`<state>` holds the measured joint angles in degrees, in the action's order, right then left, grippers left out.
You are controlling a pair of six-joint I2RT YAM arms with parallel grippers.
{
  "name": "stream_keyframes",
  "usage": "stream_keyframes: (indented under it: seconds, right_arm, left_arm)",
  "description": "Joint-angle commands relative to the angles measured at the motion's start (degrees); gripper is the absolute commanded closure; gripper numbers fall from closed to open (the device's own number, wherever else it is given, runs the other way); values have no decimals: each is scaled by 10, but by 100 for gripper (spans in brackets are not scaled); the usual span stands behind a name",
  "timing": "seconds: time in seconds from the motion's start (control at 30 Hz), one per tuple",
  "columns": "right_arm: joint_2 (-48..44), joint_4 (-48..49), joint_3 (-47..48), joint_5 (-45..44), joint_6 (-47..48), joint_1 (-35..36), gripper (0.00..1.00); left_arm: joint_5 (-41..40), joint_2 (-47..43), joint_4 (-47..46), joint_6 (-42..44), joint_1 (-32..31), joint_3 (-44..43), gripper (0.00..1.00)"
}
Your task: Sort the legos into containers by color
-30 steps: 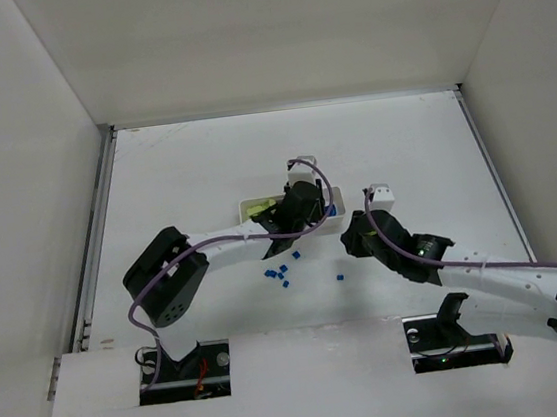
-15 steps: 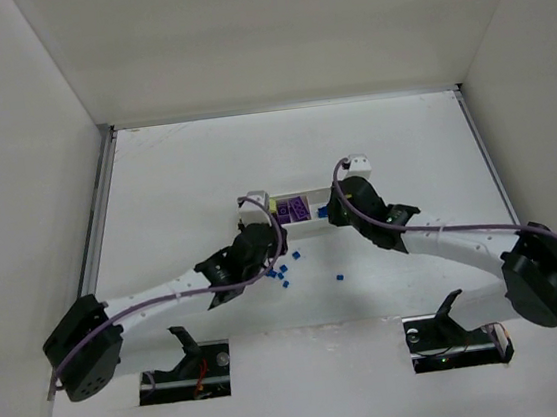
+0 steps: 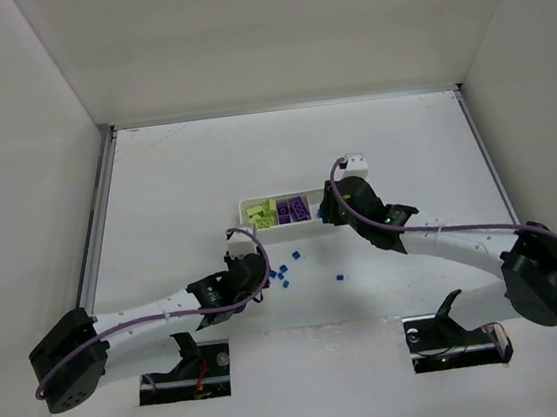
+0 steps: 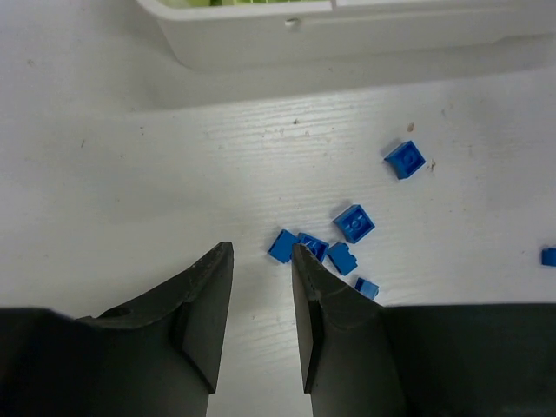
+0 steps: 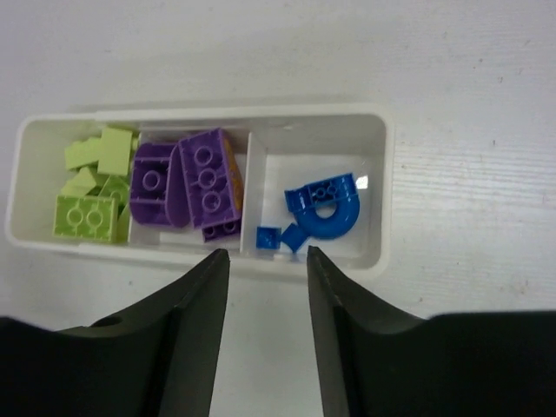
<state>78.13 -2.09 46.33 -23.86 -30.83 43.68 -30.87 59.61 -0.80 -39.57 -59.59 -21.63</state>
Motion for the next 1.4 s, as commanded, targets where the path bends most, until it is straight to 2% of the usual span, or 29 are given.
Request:
stream_keyframes:
  seconds: [0.0,0.13,0.27,0.33,0.43,0.5,0.83,1.03,1.37]
  right_arm:
    - [-47,10,-36,-10,-14,39,57]
    - [-83,-26,-81,-13,-51,87,67]
    - [-109,-87,-113,-26,-106,127,68]
    - [-112,-120,-122,-27,-128,144,66]
    - [-112,-158,-128,-36,-162,176,54]
    - [-108,-172,-129,-40,-175,190,52]
    - [-93,-180,-128,-26,-187,212,56]
    - [-76,-189,-128,-22,-188,213,48]
    - [-29,-179,-106,-20,-174,213,57]
  left_arm:
    - [-9,23,-2,-14,-10,-3,70]
    - [-6,47,-20,-7,-21,-6,71]
    - [-2,57,-27,-2,-25,-9,73]
    - [-2,62,-27,-2,-22,-10,74]
    - [-4,73,-28,-2,-21,-11,76]
    - [-2,81,-31,-1,-20,-13,76]
    - [-1,107,-59,10,-20,-14,76]
    - [0,132,-76,30,-11,-22,76]
    - [-1,125,-82,36,-3,-22,72]
